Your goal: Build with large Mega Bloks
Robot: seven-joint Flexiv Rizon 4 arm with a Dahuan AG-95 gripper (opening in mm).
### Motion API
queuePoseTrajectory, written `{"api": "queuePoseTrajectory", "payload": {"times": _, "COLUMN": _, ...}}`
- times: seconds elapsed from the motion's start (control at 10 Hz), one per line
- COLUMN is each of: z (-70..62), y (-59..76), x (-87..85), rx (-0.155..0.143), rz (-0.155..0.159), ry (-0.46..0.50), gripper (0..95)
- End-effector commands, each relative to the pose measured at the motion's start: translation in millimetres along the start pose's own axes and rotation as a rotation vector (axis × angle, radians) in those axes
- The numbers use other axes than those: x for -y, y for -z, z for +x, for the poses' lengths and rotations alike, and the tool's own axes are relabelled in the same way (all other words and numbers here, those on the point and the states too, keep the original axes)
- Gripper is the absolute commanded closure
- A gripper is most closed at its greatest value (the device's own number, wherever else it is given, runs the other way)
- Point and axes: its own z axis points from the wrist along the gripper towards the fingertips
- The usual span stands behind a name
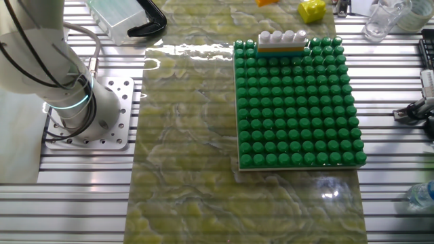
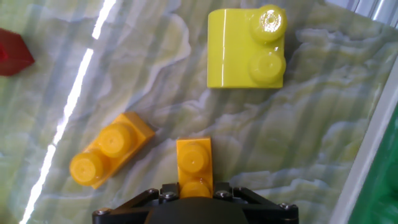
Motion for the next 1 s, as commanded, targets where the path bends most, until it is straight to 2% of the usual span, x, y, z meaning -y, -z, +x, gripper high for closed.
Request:
{"api": "queuePoseTrajectory", "payload": {"times": 0.1, "z": 1.1, "y": 0.8, "x": -0.1, "rx": 0.031, "rz": 0.054, "ry": -0.135, "gripper": 95.0}}
{"api": "queuePoseTrajectory", "payload": {"times": 0.3, "z": 1.1, "y": 0.8, "x": -0.1, "rx": 0.054, "rz": 0.100, "ry": -0.216, "gripper": 95.0}}
{"api": "queuePoseTrajectory", "payload": {"times": 0.5, "z": 2.9, "y": -0.1, "x": 0.2, "rx": 0.050, "rz": 0.129, "ry": -0.240, "gripper": 95.0}}
{"api": "queuePoseTrajectory", "payload": {"times": 0.7, "z": 7.3, "y": 10.7, "x": 16.4, "rx": 0.057, "rz": 0.125, "ry": -0.243, "gripper": 95.0}}
{"api": "queuePoseTrajectory", "payload": {"times": 1.0, "z": 21.1, "y": 45.6, "x": 62.4, "rx": 0.053, "rz": 0.067, "ry": -0.196, "gripper": 95.0}}
